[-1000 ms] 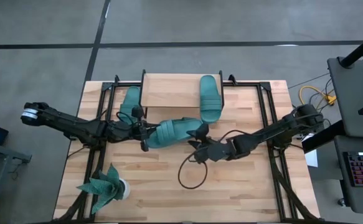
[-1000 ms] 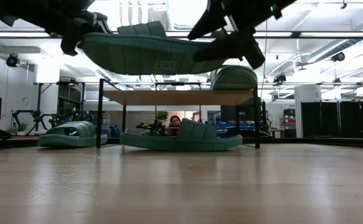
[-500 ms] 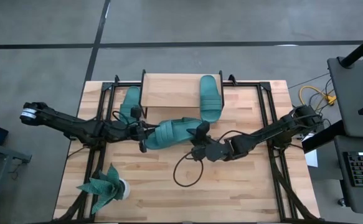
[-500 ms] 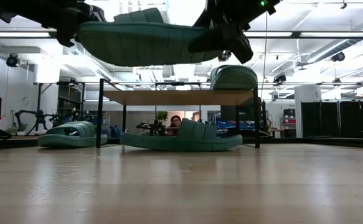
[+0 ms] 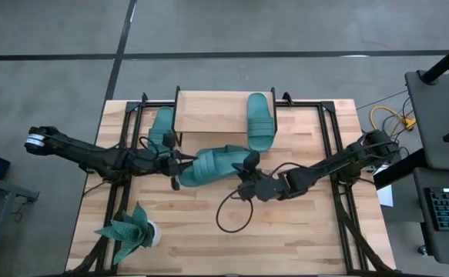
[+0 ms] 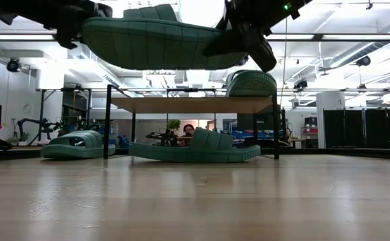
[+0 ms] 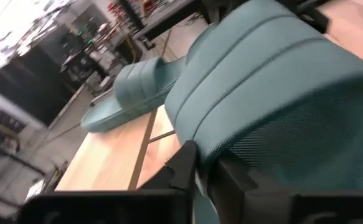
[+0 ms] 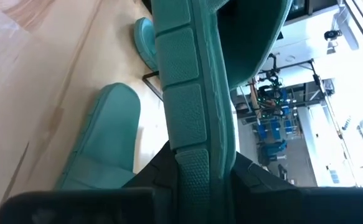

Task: Pick and place slides into the shelf
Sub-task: Put the bottom green slide on the shelf

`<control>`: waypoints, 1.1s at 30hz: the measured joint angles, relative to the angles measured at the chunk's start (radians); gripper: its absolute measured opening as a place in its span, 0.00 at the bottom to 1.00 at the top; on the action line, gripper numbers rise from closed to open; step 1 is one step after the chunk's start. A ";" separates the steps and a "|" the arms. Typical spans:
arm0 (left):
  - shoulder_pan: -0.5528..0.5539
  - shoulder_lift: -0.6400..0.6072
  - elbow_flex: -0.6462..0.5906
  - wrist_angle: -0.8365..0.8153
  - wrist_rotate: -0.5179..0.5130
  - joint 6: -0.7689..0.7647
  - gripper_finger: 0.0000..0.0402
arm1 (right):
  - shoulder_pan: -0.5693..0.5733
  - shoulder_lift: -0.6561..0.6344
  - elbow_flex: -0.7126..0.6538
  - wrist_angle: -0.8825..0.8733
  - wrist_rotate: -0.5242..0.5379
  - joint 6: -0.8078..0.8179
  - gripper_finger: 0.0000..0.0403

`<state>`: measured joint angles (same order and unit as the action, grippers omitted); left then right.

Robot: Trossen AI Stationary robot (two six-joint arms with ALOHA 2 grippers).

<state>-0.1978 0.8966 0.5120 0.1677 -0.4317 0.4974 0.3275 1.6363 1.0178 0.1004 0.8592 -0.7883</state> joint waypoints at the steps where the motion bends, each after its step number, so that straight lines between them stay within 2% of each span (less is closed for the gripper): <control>1: -0.001 -0.002 0.000 0.001 0.015 0.015 0.12 | 0.001 -0.002 -0.003 -0.001 0.000 -0.007 0.14; 6: -0.002 -0.027 0.024 0.011 0.026 0.145 0.35 | -0.001 -0.025 -0.010 -0.002 0.007 -0.046 0.14; 9: -0.002 -0.060 0.049 0.016 0.026 0.168 0.48 | -0.001 -0.054 -0.012 0.004 0.007 -0.047 0.14; 14: -0.004 -0.144 0.074 -0.007 0.022 0.223 0.63 | -0.007 -0.100 -0.045 -0.002 0.009 -0.039 0.14; 17: -0.015 -0.209 0.085 -0.038 0.016 0.312 0.66 | -0.013 -0.132 -0.079 -0.002 0.010 -0.031 0.14; 22: -0.041 -0.270 0.066 -0.052 0.022 0.320 0.67 | -0.016 -0.196 -0.116 -0.001 0.009 -0.005 0.14; 30: -0.071 -0.190 0.041 -0.052 0.034 0.322 0.67 | -0.021 -0.318 -0.154 0.003 0.001 -0.003 0.14; 33: -0.072 -0.143 0.048 -0.030 0.024 0.329 0.67 | -0.028 -0.353 -0.168 0.006 -0.062 0.018 0.14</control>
<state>-0.2703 0.7536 0.5604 0.1374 -0.4077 0.8268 0.2990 1.2832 0.8500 0.1069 0.7976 -0.7705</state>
